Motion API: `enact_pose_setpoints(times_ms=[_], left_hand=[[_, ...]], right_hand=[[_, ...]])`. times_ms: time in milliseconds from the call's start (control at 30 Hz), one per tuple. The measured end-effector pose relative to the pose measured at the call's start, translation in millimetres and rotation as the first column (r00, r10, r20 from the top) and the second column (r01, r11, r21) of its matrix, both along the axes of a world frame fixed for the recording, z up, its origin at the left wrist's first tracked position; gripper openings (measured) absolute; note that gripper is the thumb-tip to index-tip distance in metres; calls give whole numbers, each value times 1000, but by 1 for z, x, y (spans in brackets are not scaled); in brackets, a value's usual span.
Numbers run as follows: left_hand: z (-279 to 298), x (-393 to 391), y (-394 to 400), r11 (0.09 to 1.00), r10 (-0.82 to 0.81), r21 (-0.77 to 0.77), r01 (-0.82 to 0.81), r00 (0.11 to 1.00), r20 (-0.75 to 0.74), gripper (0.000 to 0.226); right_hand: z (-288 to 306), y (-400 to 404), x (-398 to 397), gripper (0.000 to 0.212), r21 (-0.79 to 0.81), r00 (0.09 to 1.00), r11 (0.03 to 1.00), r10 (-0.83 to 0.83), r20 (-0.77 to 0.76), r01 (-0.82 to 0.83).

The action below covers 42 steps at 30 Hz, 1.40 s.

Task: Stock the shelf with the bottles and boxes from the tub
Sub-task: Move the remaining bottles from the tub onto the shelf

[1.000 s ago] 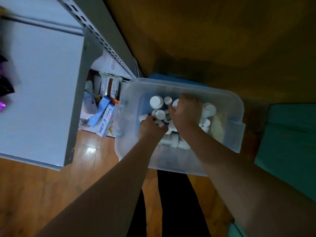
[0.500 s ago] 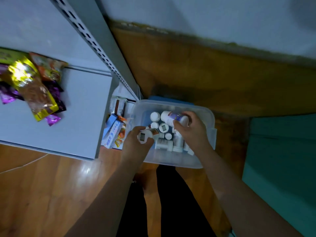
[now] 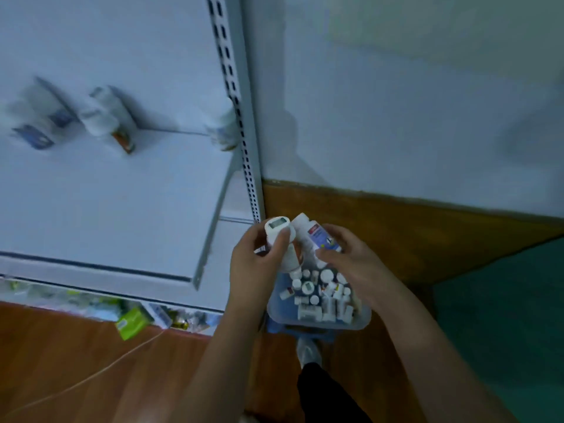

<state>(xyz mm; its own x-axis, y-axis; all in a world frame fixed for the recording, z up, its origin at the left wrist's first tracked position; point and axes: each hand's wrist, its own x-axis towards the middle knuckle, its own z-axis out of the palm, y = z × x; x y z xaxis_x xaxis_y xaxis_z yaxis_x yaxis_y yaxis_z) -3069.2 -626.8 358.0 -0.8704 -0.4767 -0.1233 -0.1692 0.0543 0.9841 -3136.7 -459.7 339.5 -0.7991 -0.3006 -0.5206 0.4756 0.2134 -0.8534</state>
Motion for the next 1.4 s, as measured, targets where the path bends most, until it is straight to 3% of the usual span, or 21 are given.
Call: enact_pose_setpoints(times_ms=[133,267,467,633,833,1133,1400], left_hand=[[64,44,-40,978,121,183,-96,984,-134,19],[89,93,-84,953,227,242,-182,958,-177,23],[93,163,-144,904,351,323,-281,918,-183,24],[91,180,-184,911,372,248,-330,916,-150,12],[81,153,-237,958,286,75,-278,946,-153,14],[59,56,-330,937,123,-325,-129,992,-41,40],[54,-46,-363,921,-63,-389,16,992,-108,35]], right_hand=[[59,-48,48,47,-209,990,968,128,-61,-138],[85,-93,83,47,-254,975,943,194,-110,-216],[92,-163,115,53,-361,986,918,140,-90,-164],[88,-210,117,64,-269,978,952,95,-184,-144],[84,-258,86,51,-182,950,976,61,-306,-121],[63,-341,12,60,-69,802,994,-108,-588,83],[42,-348,-5,63,-1,718,972,-174,-674,235]])
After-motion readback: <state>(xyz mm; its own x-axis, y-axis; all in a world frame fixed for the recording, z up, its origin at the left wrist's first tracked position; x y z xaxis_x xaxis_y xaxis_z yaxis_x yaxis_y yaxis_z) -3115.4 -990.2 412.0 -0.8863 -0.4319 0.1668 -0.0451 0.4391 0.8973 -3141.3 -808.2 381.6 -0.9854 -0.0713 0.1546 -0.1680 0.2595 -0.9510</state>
